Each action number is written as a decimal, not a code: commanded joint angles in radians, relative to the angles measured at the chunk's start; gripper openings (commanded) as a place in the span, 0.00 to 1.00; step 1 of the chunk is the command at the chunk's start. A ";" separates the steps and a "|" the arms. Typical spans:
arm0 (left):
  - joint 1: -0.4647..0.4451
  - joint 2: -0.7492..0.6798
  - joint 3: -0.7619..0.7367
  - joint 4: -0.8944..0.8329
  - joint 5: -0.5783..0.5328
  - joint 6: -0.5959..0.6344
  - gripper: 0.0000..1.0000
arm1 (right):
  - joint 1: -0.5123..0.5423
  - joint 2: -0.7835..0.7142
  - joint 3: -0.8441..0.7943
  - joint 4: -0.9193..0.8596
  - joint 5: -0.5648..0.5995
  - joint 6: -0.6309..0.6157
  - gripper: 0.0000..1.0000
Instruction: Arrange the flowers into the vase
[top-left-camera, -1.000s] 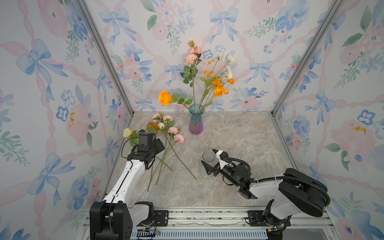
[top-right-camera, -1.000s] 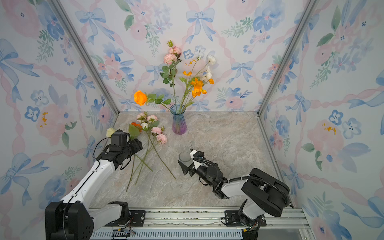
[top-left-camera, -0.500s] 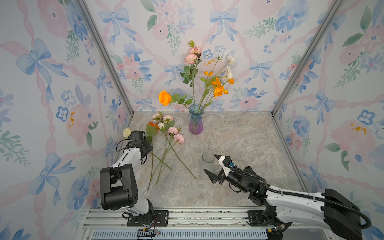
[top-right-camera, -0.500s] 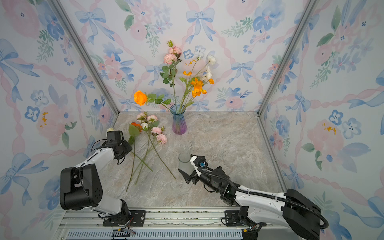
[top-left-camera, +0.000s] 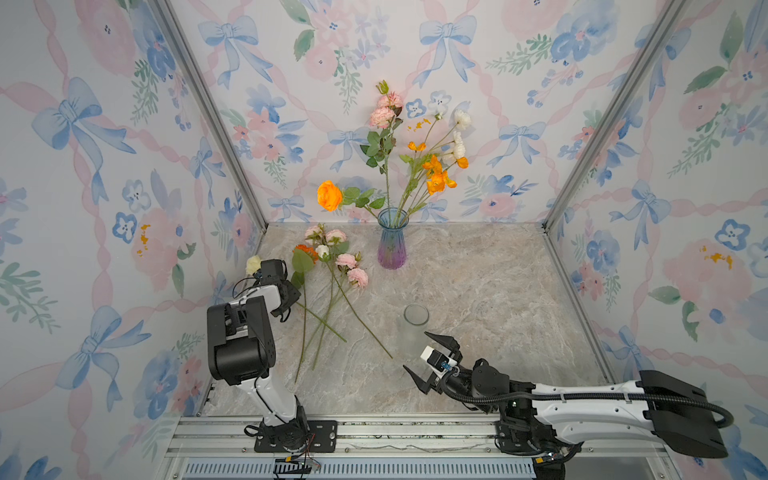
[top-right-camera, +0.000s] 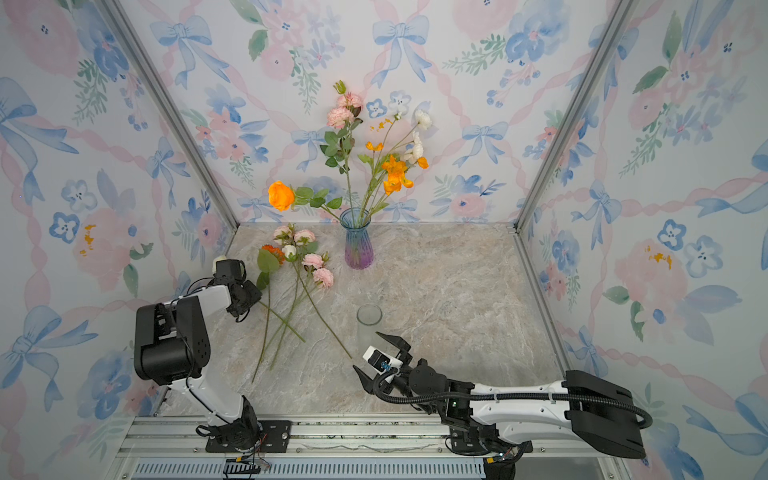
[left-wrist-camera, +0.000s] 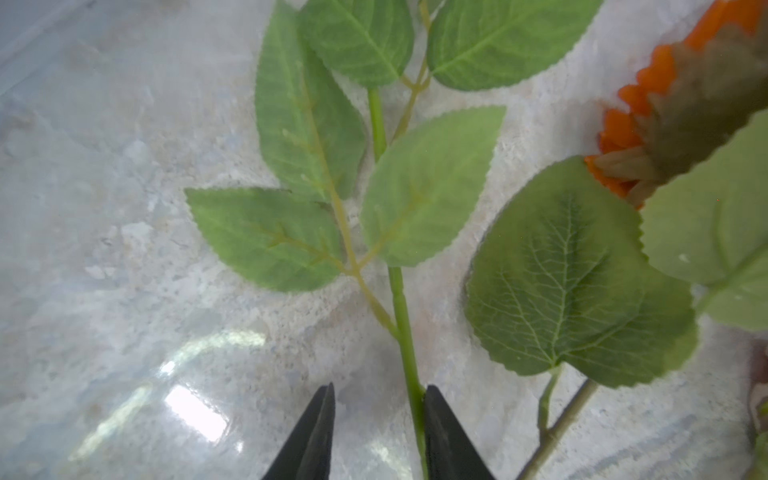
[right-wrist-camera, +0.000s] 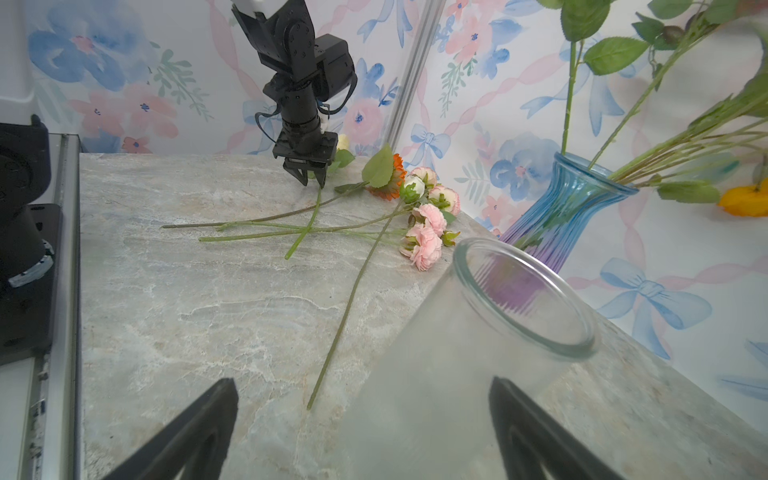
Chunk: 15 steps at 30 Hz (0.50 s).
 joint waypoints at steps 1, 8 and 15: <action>0.005 0.037 0.034 0.013 0.018 0.024 0.37 | 0.015 0.026 0.011 0.038 -0.125 -0.021 0.97; 0.005 0.081 0.059 0.013 0.045 0.035 0.34 | 0.090 0.155 0.039 0.140 -0.191 -0.061 0.97; 0.005 0.110 0.096 0.012 0.091 0.039 0.33 | 0.096 0.222 0.063 0.183 -0.192 -0.065 0.97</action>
